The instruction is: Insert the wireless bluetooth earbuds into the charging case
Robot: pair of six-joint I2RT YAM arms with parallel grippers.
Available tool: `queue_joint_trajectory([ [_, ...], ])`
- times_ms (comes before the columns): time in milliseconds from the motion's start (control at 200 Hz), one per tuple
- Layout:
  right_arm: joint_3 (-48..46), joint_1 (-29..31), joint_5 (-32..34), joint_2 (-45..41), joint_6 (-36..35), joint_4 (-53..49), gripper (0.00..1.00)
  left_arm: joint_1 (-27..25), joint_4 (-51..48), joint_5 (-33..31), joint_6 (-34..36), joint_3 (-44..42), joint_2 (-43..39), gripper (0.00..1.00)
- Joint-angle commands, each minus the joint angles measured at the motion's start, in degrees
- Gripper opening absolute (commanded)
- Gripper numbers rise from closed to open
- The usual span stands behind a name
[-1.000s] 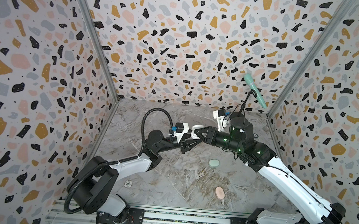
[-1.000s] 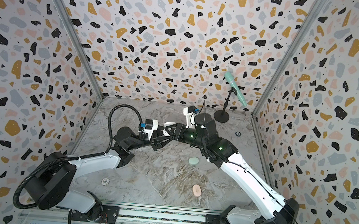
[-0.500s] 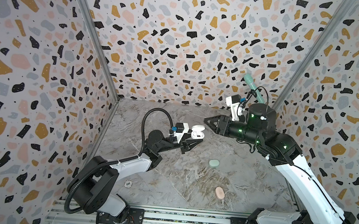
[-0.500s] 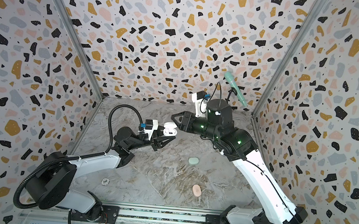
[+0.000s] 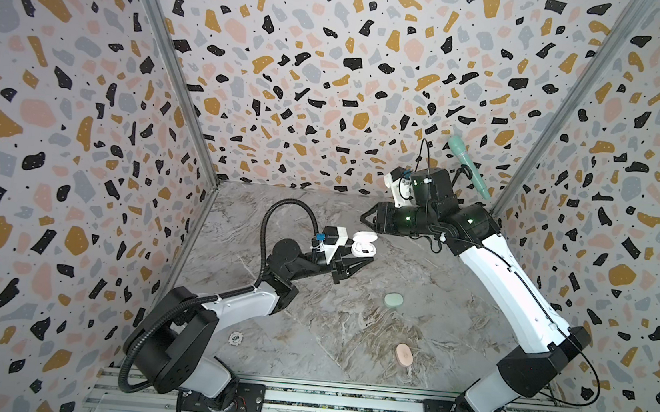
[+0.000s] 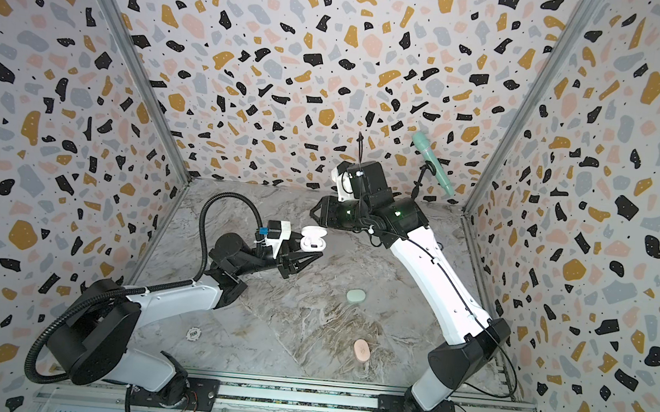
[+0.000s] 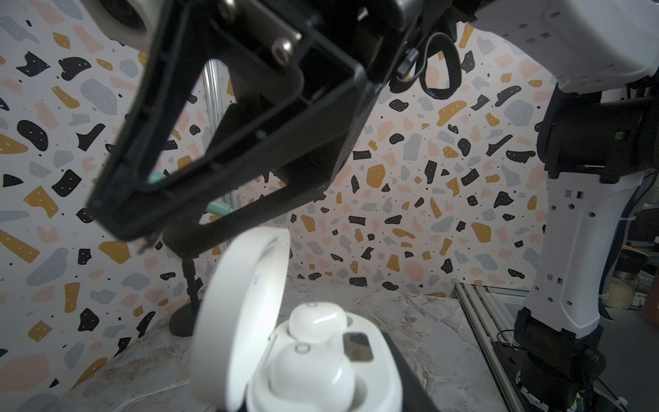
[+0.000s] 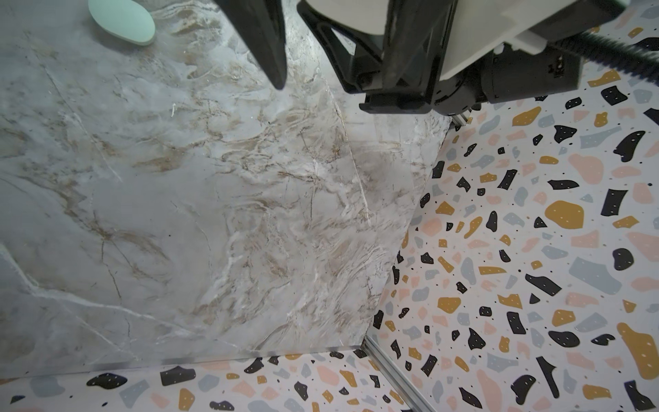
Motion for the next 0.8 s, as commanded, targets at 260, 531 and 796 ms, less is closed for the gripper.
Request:
queue_joint_trajectory([
  [260,-12.95,2.65,0.59,-11.04,3.39,1.83,0.41,-0.25,3.41,1.01,-0.02,2.46,1.24,0.32],
  [531,-10.39,3.72,2.90,-7.59,1.47,-2.96,0.40,-0.25,4.07,1.09,-0.61,2.64,0.94,0.32],
  [796,-3.59,5.49,4.21,-3.90,0.40,-9.12,0.62,-0.26,1.78,1.18,0.59,2.29,0.69,0.32],
])
